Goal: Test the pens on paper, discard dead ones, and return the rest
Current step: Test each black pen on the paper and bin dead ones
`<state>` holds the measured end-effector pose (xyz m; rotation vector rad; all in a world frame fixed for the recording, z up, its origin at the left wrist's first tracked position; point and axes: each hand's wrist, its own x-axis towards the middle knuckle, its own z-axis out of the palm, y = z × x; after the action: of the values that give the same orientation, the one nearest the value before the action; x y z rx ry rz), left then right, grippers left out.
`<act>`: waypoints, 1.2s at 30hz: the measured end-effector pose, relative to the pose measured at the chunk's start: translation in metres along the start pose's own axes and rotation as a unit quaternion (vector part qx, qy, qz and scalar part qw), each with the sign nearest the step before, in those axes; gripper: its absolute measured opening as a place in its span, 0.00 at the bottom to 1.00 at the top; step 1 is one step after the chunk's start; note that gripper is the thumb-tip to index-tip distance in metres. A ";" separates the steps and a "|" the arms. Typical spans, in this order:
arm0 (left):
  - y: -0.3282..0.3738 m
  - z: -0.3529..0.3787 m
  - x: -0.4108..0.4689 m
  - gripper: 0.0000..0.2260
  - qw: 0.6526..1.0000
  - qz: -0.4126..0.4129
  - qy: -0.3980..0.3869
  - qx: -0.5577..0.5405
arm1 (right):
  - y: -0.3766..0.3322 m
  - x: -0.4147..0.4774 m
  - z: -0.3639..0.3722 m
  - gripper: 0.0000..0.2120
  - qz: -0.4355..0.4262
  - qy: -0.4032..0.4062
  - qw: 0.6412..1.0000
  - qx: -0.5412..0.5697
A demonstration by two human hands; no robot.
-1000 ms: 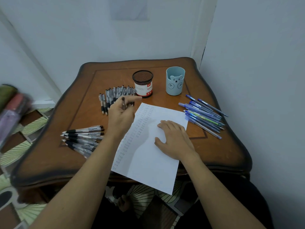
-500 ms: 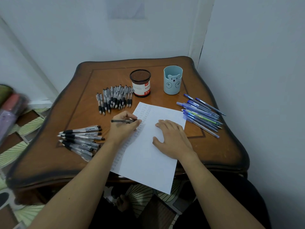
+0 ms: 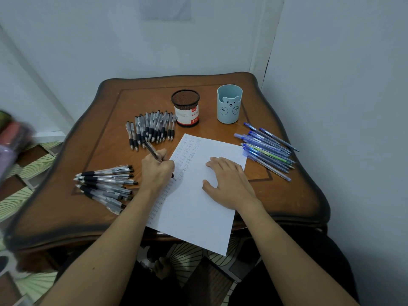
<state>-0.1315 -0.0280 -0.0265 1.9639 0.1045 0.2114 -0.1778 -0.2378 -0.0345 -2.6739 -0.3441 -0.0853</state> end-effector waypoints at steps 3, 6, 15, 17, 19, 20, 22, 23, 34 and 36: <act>0.000 0.000 0.000 0.17 1.000 0.007 -0.001 0.003 | 0.000 0.000 0.000 0.26 -0.001 -0.002 1.000 -0.003; 0.003 0.001 -0.003 0.18 1.000 0.016 -0.007 0.015 | 0.000 0.000 0.000 0.26 -0.002 -0.002 1.000 -0.002; 0.002 0.000 -0.002 0.18 0.999 0.036 -0.016 0.029 | 0.000 0.000 0.001 0.26 -0.001 0.000 1.000 -0.003; 0.002 0.000 -0.002 0.18 0.999 0.038 -0.017 0.028 | 0.000 0.001 0.001 0.26 -0.001 -0.001 1.000 -0.004; 0.001 0.000 -0.001 0.19 0.999 0.036 -0.019 0.021 | 0.001 0.001 0.001 0.26 0.000 -0.001 1.000 -0.003; 0.001 0.000 -0.001 0.20 0.999 0.035 -0.022 0.020 | 0.001 0.001 0.001 0.26 0.000 0.000 1.000 -0.002; 0.001 0.000 -0.001 0.21 0.999 0.036 -0.029 0.020 | 0.001 0.001 0.001 0.26 0.001 0.000 1.000 -0.002; 0.001 0.000 -0.001 0.21 0.999 0.037 -0.030 0.021 | 0.001 0.001 0.001 0.26 0.000 0.000 1.000 -0.002; 0.001 0.001 -0.004 0.19 0.997 0.062 -0.031 0.030 | 0.001 0.001 0.001 0.26 -0.002 -0.003 1.000 -0.009; 0.000 0.001 -0.004 0.18 0.997 0.065 -0.030 0.029 | 0.001 0.001 0.001 0.26 -0.002 -0.004 1.000 -0.008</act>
<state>-0.1348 -0.0291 -0.0274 2.0350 -0.0576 0.2353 -0.1770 -0.2378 -0.0356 -2.6897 -0.3514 -0.0799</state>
